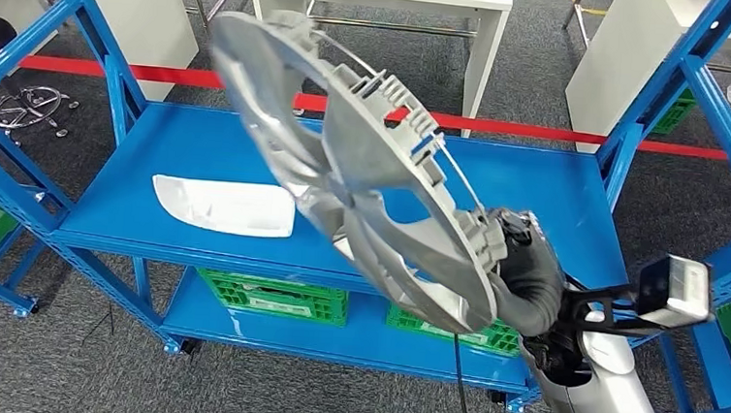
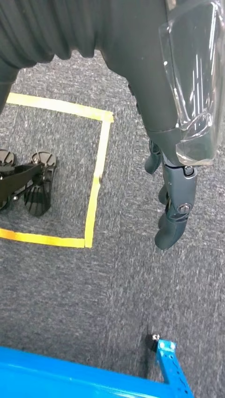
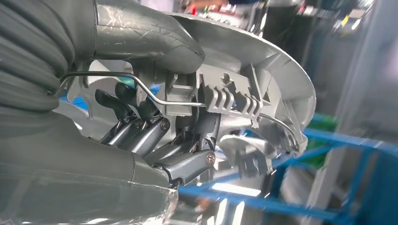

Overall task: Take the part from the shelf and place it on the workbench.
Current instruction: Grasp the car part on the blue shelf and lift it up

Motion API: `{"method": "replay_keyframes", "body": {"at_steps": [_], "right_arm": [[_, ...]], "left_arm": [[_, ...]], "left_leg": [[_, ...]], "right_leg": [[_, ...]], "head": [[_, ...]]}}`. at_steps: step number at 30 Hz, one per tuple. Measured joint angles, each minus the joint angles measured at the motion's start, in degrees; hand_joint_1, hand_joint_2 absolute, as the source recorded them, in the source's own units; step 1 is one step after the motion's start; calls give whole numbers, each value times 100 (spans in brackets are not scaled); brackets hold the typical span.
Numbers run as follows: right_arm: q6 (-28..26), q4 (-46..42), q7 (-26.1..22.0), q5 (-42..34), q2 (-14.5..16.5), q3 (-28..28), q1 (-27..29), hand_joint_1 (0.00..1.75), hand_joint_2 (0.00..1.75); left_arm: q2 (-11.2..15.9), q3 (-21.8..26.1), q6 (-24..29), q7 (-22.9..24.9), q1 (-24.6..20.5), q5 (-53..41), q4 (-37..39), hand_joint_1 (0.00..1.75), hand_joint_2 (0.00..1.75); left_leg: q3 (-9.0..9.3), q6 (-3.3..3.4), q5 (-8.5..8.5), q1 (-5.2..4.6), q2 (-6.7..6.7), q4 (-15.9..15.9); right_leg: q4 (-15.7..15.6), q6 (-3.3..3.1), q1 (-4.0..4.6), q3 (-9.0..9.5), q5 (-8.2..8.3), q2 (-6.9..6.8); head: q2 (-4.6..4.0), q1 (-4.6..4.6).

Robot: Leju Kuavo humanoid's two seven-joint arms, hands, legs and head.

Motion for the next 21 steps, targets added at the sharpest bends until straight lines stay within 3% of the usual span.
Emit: {"method": "replay_keyframes", "body": {"at_steps": [3, 5, 8, 9, 10, 11, 13, 14, 16, 19, 21], "right_arm": [[158, -279, 26, -164, 47, 3, 29, 173, 175], [247, -462, 56, -278, 60, 1, 32, 173, 175], [314, -694, 101, -374, 60, 6, 45, 173, 175], [327, -761, 114, -382, 60, 10, 51, 173, 175], [338, -835, 134, -384, 60, 15, 53, 173, 175], [346, -915, 158, -377, 60, 20, 52, 173, 175], [353, -1071, 209, -350, 59, 32, 47, 173, 175], [349, -1147, 233, -330, 59, 40, 46, 173, 175], [331, -1293, 273, -294, 55, 56, 50, 173, 175], [294, -1504, 342, -240, 47, 85, 58, 173, 175], [262, -1618, 395, -210, 40, 109, 60, 173, 175]], "left_arm": [[-44, 114, -84, -14, -30, -67, -95, 0, 175], [-94, 184, -152, -20, -50, -122, -178, 0, 175], [-149, 247, -219, -48, -75, -198, -249, 0, 175], [-161, 261, -233, -64, -80, -224, -256, 0, 175], [-170, 278, -255, -87, -83, -250, -260, 0, 175], [-179, 294, -281, -121, -87, -271, -261, 0, 175], [-190, 314, -341, -201, -92, -310, -261, 0, 175], [-192, 317, -367, -249, -93, -337, -264, 0, 175], [-193, 321, -403, -325, -94, -407, -279, 0, 175], [-193, 341, -429, -411, -92, -561, -293, 0, 175], [-196, 367, -443, -474, -94, -675, -296, 0, 175]], "left_leg": [[38, 55, 17, -12, 3, -123], [89, 119, 81, 12, 7, -214], [102, 156, 114, 10, 10, -250], [99, 157, 114, 6, 9, -245], [97, 156, 113, 4, 8, -238], [97, 150, 109, 5, 4, -225], [95, 118, 87, 9, -7, -181], [83, 89, 67, -1, -13, -146], [52, 31, 54, -23, -20, -91], [20, -39, 23, -13, -22, -31], [-105, -99, -253, 5, -16, 299]], "right_leg": [[-15, 72, -1, -31, 14, -5], [177, 91, -1, -128, -98, -13], [1249, 58, -10, -618, -568, -18], [1558, 71, -13, -757, -668, -19], [1669, 106, -16, -802, -680, -21], [1517, 159, -23, -719, -593, -24], [711, 254, -46, -308, -299, -42], [339, 251, -48, -116, -182, -49], [37, 164, -34, 39, -90, -54], [56, 59, -37, 22, -44, -45], [47, 6, -61, 3, -12, -50]], "head": [[1, -1], [1, 10], [0, 27], [0, 28], [0, 28], [0, 29], [0, 30], [0, 31], [0, 27], [1, 23], [1, 9]]}}
